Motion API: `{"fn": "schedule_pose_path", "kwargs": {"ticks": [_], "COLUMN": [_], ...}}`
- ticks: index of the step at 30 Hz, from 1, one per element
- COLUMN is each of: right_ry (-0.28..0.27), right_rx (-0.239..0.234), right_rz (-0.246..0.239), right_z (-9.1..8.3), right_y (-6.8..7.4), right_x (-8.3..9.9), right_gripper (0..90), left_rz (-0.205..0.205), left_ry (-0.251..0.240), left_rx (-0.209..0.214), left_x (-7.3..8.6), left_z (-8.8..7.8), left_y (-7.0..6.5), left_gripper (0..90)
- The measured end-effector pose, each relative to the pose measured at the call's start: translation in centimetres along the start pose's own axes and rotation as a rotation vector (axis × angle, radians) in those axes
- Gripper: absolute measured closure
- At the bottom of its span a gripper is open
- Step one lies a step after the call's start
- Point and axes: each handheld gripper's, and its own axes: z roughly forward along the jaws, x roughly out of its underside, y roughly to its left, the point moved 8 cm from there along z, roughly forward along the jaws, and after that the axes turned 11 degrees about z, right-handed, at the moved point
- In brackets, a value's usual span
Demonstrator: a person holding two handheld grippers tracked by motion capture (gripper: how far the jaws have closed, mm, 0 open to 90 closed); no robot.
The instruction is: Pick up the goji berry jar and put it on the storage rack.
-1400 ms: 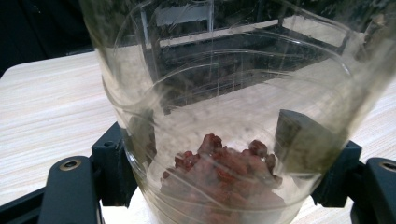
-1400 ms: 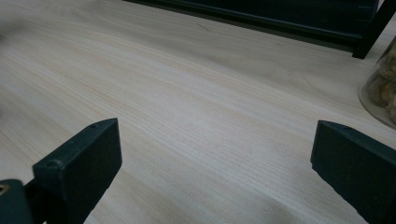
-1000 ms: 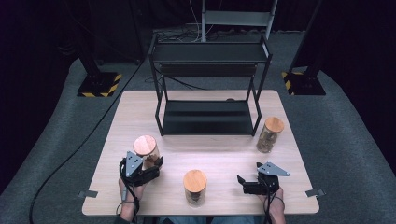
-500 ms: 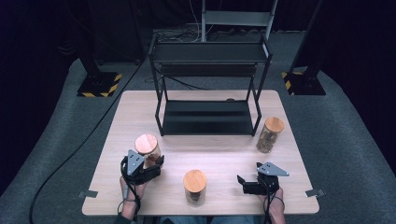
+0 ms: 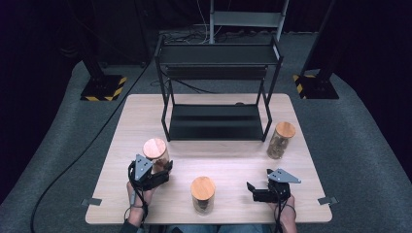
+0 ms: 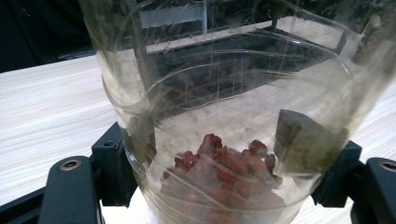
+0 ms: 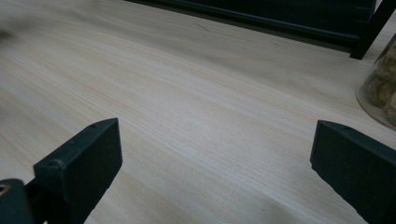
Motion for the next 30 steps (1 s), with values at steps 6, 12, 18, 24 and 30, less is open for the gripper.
{"fn": "schedule_pose_path", "kwargs": {"ticks": [6, 12, 18, 24, 30], "right_ry": [-0.001, 0.000, 0.000, 0.000, 0.002], "right_rx": [0.002, 0.002, 0.002, 0.000, -0.002], "right_rz": [-0.003, -0.003, -0.006, -0.002, -0.002], "right_z": [0.0, 0.0, 0.0, 0.0, 0.0], "right_y": [0.0, 0.0, 0.0, 0.0, 0.0], "right_x": [0.0, 0.0, 0.0, 0.0, 0.0], "right_gripper": [1.6, 1.6, 1.6, 1.6, 1.6], "left_rz": [0.004, 0.008, 0.013, 0.014, 0.014], "left_ry": [-0.002, 0.000, 0.000, 0.003, 0.001], "left_rx": [0.007, 0.012, 0.018, 0.022, 0.028], "left_x": [-0.2, -0.3, -0.5, -0.5, -0.6], "left_z": [0.2, 0.5, 0.8, 1.1, 1.4], "left_y": [-0.2, -0.3, -0.4, -0.4, -0.5], "left_gripper": [25.0, 25.0, 25.0, 25.0, 25.0]}}
